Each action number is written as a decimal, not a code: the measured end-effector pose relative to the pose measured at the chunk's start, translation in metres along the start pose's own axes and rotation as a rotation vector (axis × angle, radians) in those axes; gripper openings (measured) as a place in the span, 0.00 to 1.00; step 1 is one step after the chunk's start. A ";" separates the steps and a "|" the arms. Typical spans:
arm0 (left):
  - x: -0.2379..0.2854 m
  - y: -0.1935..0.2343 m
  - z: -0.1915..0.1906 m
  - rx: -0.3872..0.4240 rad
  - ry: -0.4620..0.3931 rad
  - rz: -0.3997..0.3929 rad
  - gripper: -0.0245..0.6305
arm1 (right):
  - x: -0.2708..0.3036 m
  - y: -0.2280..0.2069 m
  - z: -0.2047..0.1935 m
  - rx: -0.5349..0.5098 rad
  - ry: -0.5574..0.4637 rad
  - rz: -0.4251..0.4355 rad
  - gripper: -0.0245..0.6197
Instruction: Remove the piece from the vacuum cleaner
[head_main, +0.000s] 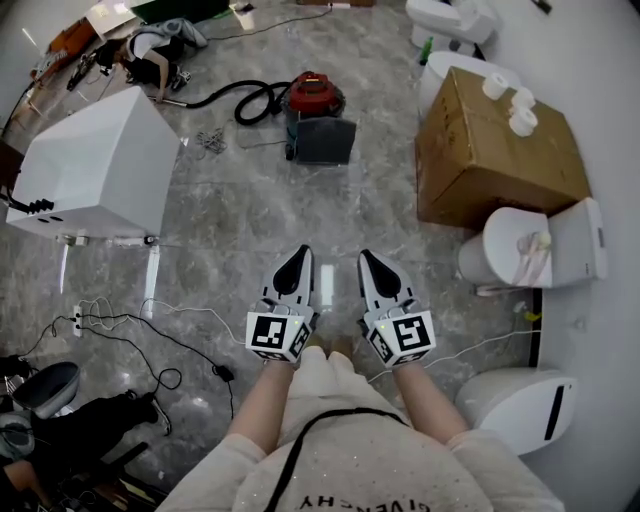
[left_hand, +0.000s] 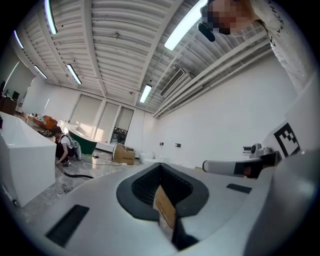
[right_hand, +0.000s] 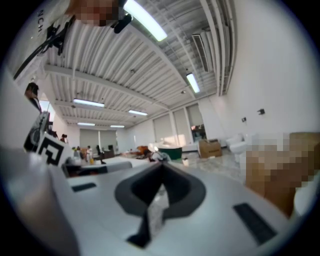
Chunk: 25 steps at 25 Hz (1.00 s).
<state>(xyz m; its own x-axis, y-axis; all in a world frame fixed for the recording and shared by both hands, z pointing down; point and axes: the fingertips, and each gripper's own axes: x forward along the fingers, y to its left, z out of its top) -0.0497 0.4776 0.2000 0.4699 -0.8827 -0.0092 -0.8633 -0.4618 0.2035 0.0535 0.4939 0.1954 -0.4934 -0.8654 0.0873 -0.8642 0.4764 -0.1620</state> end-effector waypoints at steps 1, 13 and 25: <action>-0.002 0.000 0.000 -0.003 -0.006 0.002 0.07 | 0.000 0.000 0.001 -0.002 -0.005 0.001 0.05; 0.022 0.013 0.000 0.003 -0.016 -0.028 0.07 | 0.033 -0.009 0.001 -0.016 -0.001 0.019 0.05; 0.098 0.078 -0.004 -0.017 0.013 -0.022 0.07 | 0.124 -0.040 0.001 -0.009 0.039 -0.003 0.05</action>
<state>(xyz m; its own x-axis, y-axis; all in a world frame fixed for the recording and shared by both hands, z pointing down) -0.0707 0.3553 0.2189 0.4911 -0.8711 -0.0010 -0.8496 -0.4792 0.2202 0.0275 0.3673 0.2113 -0.4943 -0.8602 0.1256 -0.8663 0.4756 -0.1527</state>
